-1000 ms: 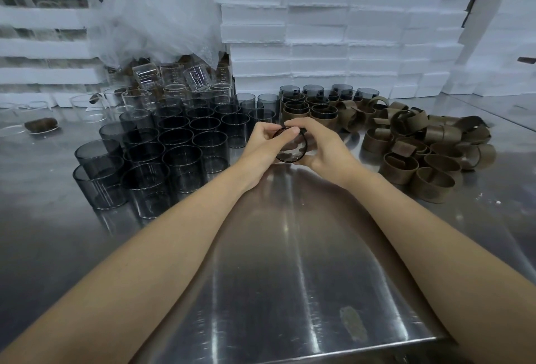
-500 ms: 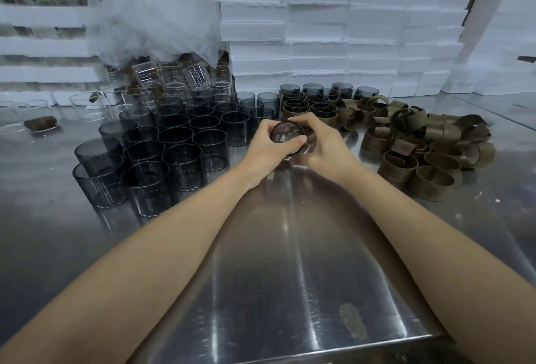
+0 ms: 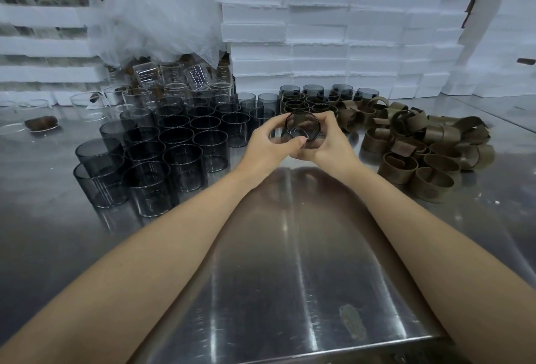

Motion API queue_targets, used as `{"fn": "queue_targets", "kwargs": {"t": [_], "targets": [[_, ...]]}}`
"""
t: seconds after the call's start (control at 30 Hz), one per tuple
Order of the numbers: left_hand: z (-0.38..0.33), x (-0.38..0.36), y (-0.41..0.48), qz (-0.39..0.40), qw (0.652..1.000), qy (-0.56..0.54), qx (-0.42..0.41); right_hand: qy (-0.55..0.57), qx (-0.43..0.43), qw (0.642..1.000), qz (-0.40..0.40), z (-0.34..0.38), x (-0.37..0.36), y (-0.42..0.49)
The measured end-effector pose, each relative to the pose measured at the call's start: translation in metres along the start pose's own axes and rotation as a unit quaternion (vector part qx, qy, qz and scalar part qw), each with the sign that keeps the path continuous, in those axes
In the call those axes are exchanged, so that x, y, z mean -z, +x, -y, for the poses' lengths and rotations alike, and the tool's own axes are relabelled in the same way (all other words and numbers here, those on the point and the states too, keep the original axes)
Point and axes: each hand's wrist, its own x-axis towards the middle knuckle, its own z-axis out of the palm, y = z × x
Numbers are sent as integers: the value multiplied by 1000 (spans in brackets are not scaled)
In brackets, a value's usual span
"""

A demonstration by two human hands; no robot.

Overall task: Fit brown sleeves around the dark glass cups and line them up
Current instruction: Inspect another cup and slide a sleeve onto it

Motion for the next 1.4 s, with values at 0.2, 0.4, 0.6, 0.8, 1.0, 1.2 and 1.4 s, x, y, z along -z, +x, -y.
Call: {"fn": "queue_targets", "kwargs": {"t": [0.2, 0.4, 0.6, 0.8, 1.0, 1.2, 1.4], "targets": [[-1, 3, 2, 9, 999, -33, 35, 45, -7, 999, 0, -2, 2, -1], [-4, 4, 0, -9, 993, -93, 68, 29, 13, 999, 11, -7, 3, 1], [-6, 5, 0, -35, 993, -81, 73, -13, 45, 998, 29, -9, 3, 1], [-5, 5, 2, -55, 991, -86, 82, -42, 77, 995, 47, -6, 2, -1], [0, 5, 2, -78, 997, 15, 4, 227, -96, 967, 58, -2, 1, 0], [-1, -2, -1, 24, 993, 81, -77, 425, -228, 859, 170, 2, 0, 4], [1, -1, -4, -9, 992, 90, -83, 430, -271, 839, 195, 3, -4, 4]]}}
